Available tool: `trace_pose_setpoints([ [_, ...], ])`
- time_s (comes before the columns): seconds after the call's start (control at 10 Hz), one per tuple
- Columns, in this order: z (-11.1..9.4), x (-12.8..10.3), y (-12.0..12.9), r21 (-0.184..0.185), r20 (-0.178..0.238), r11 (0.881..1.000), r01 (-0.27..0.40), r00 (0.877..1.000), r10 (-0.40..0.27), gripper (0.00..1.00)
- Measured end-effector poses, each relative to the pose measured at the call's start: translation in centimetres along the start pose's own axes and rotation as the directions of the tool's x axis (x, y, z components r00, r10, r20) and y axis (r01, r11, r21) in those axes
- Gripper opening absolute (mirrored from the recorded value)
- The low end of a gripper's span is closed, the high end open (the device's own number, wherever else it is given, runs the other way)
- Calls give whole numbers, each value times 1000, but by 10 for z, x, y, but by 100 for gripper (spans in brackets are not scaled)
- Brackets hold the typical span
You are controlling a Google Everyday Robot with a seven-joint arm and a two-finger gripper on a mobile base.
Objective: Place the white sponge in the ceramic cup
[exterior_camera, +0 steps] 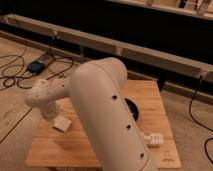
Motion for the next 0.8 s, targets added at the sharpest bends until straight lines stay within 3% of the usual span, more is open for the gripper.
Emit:
trace_pose_setpoints([
  [0.8, 24, -7, -8, 4, -29, 1000, -11, 1000, 11, 80],
])
